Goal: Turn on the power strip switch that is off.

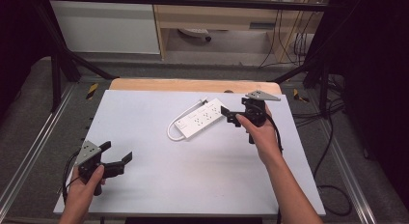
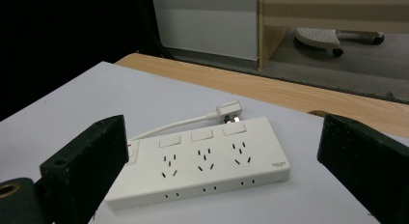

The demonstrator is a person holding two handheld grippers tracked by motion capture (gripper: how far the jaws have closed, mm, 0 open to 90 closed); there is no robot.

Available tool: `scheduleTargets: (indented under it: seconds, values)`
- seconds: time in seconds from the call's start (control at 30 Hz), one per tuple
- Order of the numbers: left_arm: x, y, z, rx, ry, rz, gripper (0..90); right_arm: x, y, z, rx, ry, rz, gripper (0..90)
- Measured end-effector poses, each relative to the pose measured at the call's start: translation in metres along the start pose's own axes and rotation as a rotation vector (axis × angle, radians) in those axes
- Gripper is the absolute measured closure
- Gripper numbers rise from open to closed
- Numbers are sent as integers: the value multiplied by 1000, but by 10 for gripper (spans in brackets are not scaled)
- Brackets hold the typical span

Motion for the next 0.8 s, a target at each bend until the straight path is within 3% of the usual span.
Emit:
scheduleTargets:
  seconds: [0.4,0.8]
  values:
    - [1,1,0,4,0,-3,66,30,-14,19,12,-26,11,41]
    - [3,1,1,3,1,-2,66,59,-30,40,-6,-52,5,44]
Point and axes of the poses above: each handheld gripper's, and its own axes: x roughly backward along the jaws, z roughly out of its underside, y roughly to its left, the point moved 6 cm from there along -x, roughly forward along the jaws, and after that the axes turned 11 degrees about -x, right-handed, at the moved point
